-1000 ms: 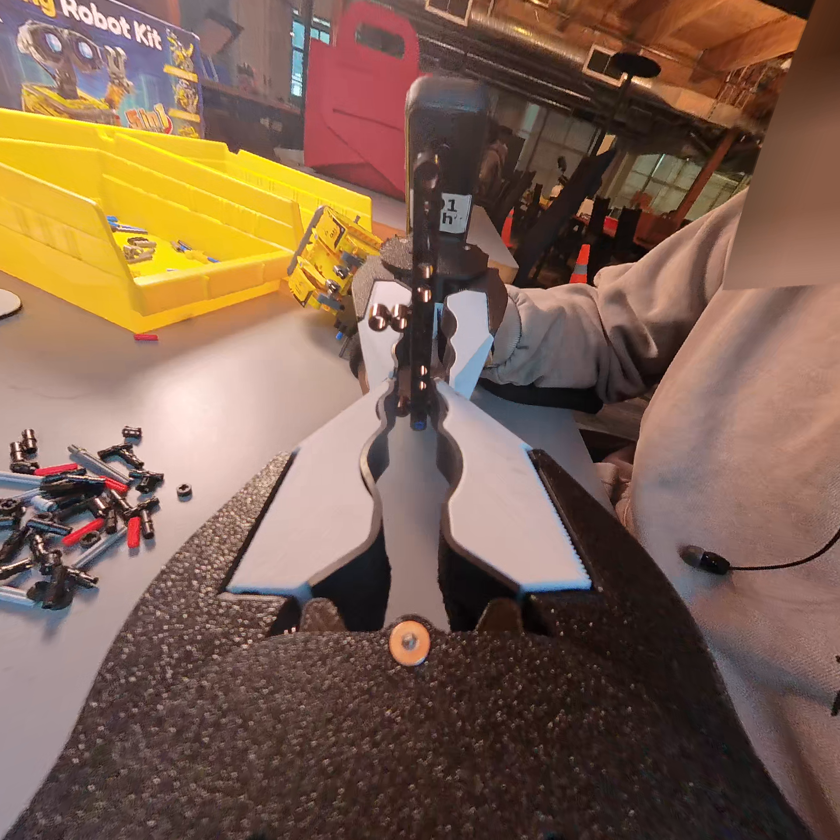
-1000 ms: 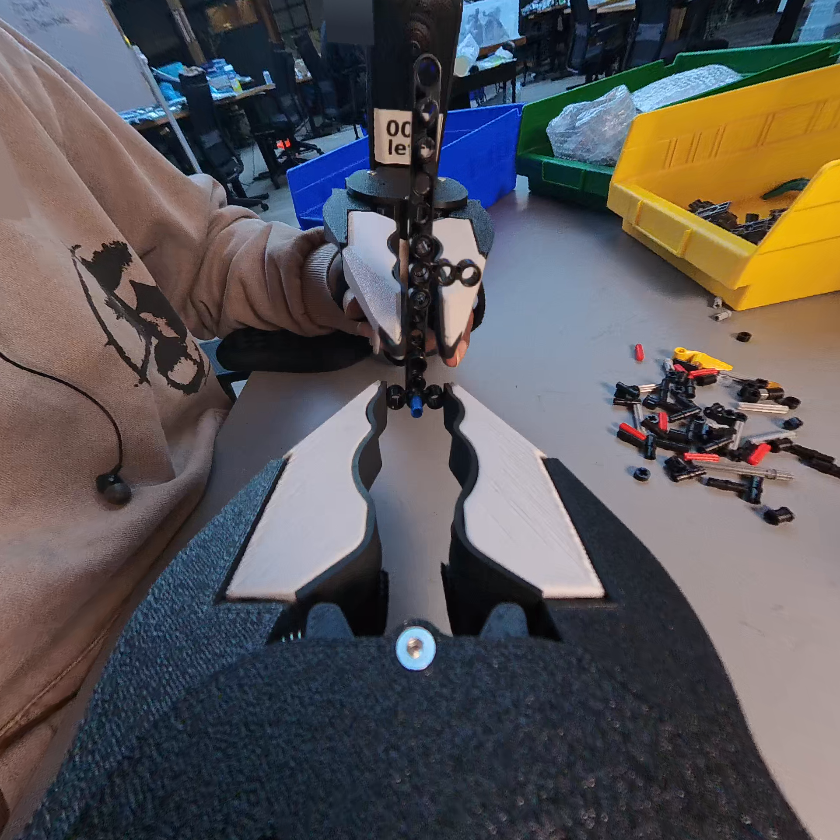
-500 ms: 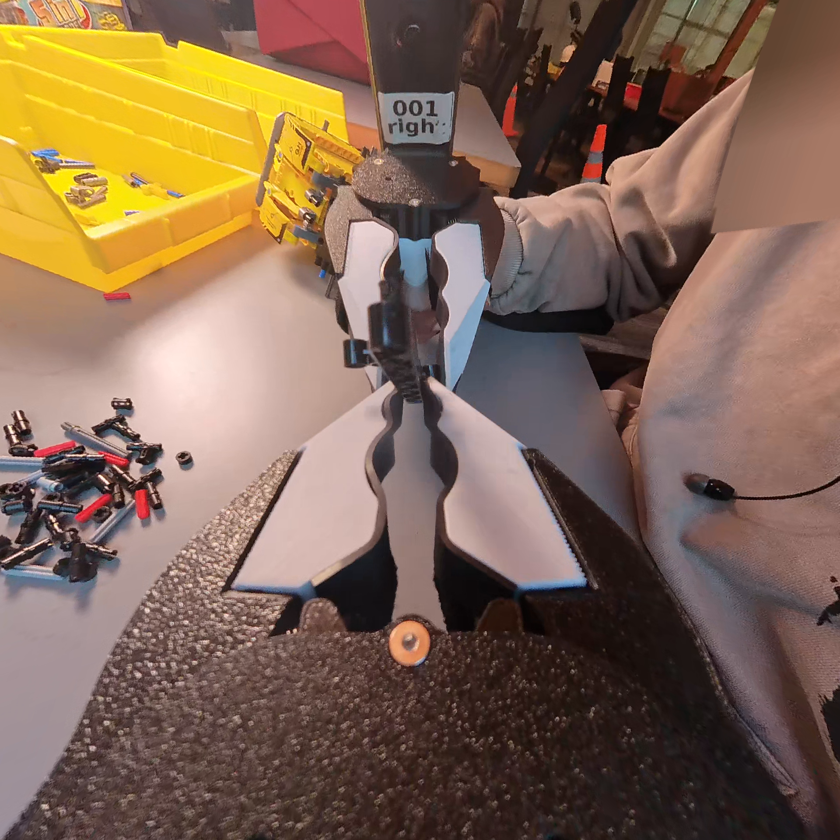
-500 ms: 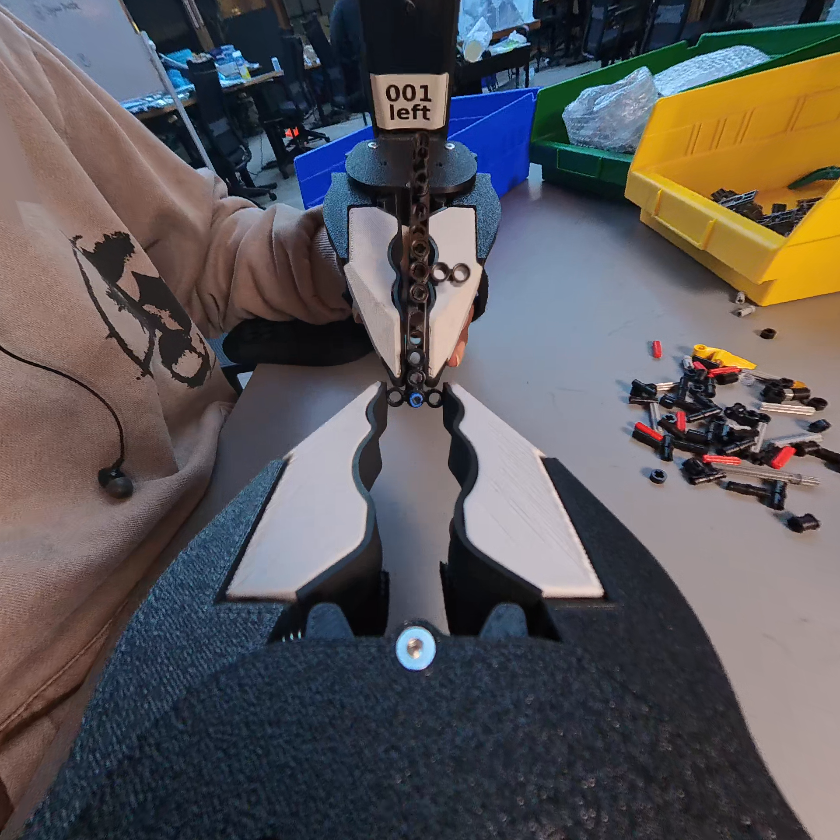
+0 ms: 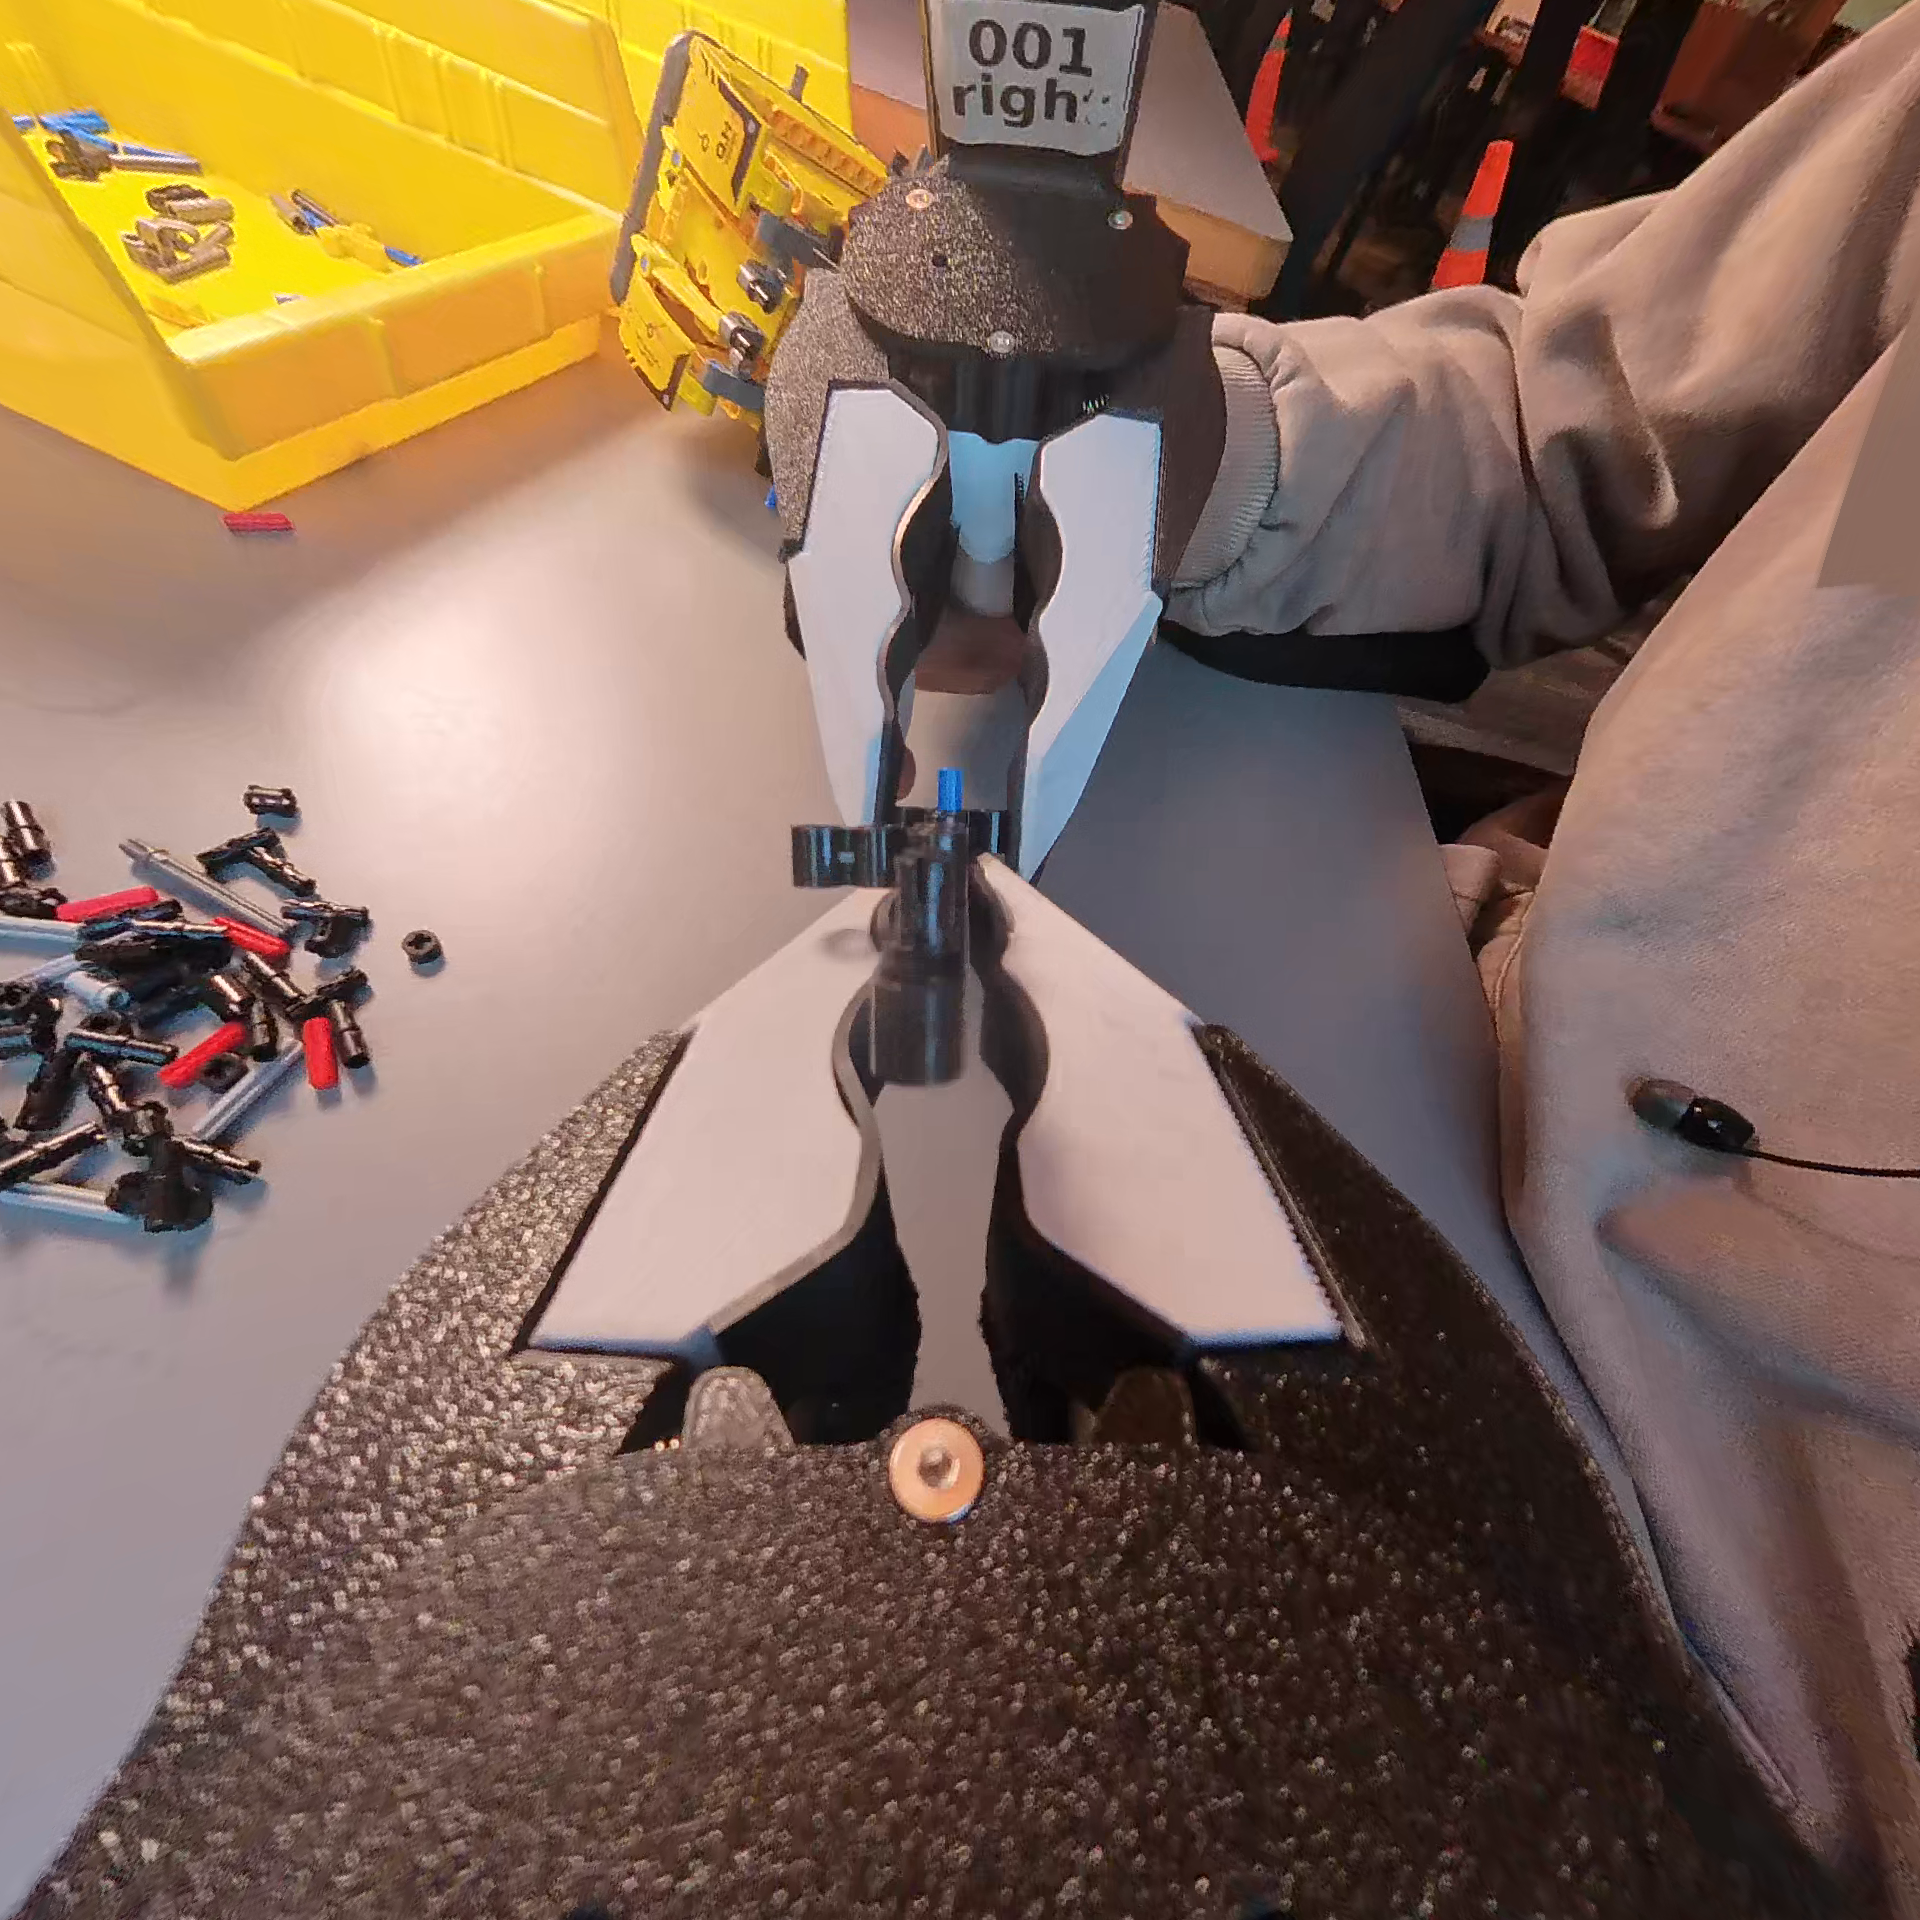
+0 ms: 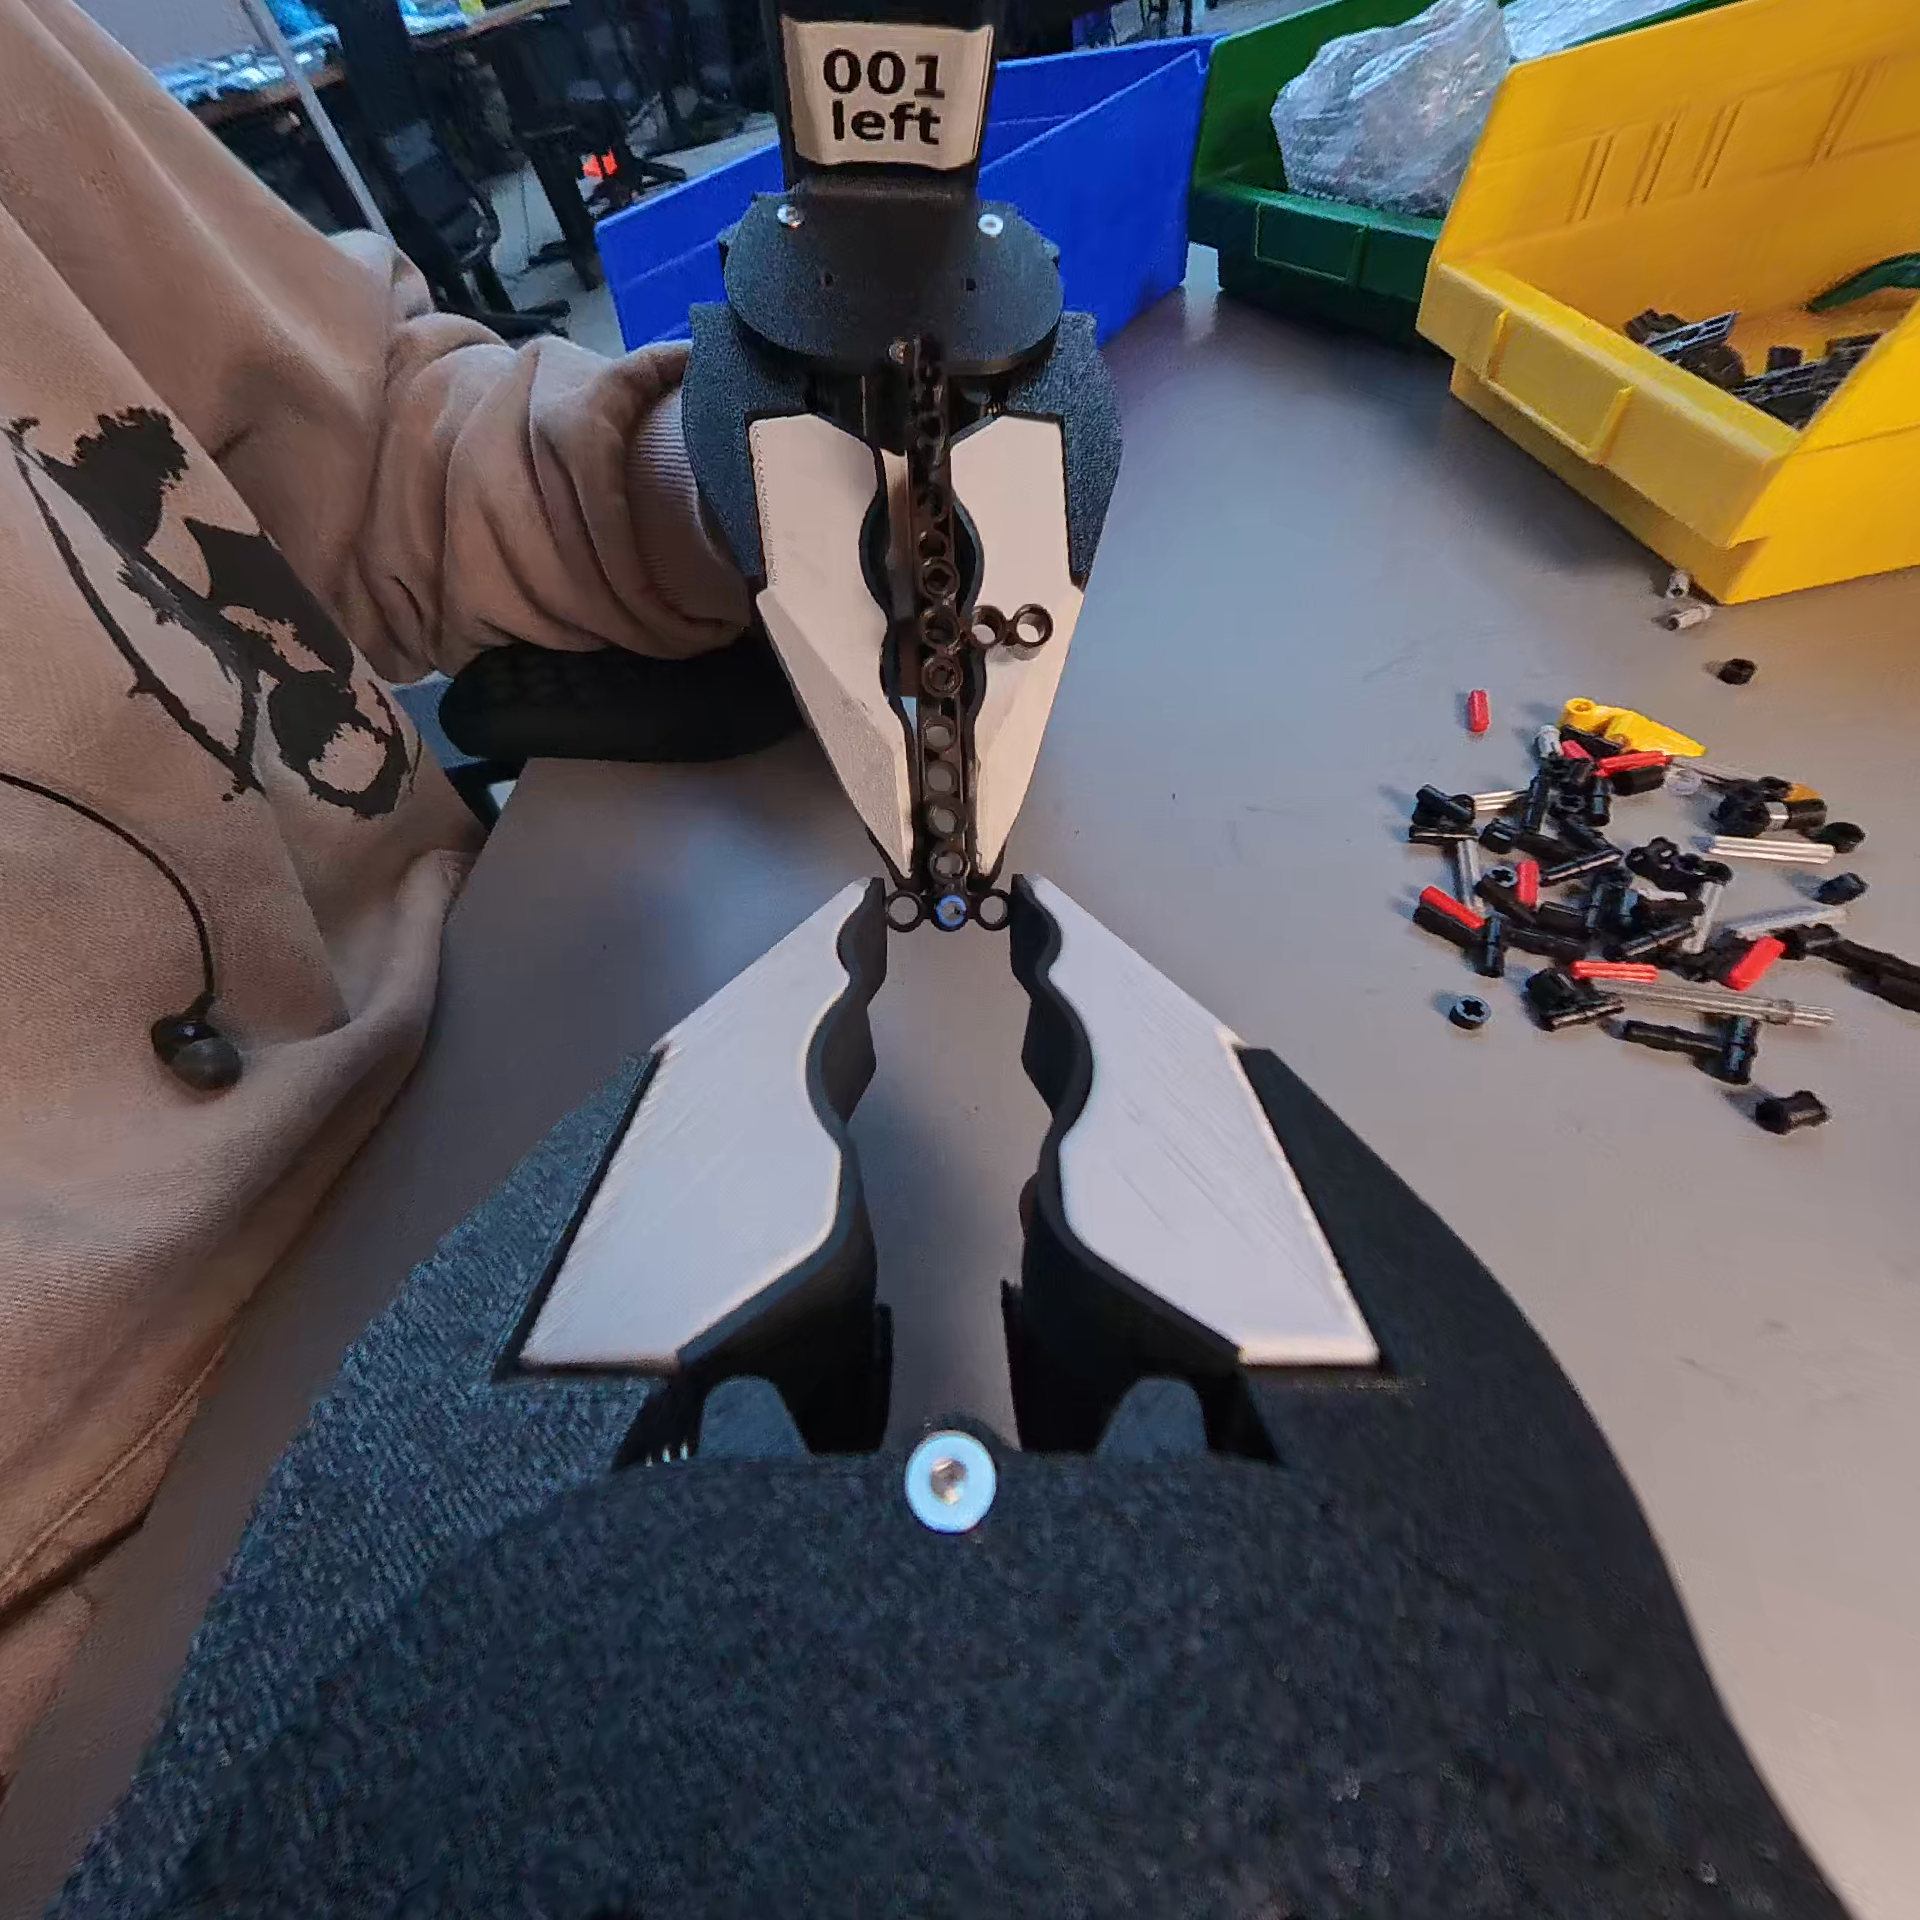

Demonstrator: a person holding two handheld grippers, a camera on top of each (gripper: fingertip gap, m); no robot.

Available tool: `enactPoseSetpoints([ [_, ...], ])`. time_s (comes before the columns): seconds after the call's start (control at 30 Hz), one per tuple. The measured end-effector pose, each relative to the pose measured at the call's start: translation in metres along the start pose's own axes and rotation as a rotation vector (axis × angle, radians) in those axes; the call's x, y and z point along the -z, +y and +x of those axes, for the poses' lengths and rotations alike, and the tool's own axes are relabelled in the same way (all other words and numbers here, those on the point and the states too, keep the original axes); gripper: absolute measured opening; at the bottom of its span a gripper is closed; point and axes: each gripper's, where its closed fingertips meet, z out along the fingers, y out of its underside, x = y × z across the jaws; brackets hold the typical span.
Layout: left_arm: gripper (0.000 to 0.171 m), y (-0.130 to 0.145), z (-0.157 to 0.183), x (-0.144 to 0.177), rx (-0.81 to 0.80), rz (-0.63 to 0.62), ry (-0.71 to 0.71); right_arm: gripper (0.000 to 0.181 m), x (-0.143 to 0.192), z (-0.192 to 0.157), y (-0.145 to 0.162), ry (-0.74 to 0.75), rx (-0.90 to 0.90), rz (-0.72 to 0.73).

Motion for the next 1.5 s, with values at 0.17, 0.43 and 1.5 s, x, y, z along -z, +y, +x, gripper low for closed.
enactPoseSetpoints([
  [0.17, 0.008, -0.014, -0.001, 0.001, 0.056, 0.098, 0.020, 0.020, 0.009, 0.004, -0.015, 0.003, -0.037, 0.084],
  [0.43, 0.007, -0.027, -0.013, 0.007, 0.105, 0.174, -0.045, 0.021, 0.075, 0.005, -0.098, 0.085, -0.040, 0.523],
  [1.5, 0.007, 0.034, -0.023, -0.021, -0.039, -0.196, -0.163, 0.023, 0.027, 0.029, -0.020, 0.237, 0.188, 0.116],
])
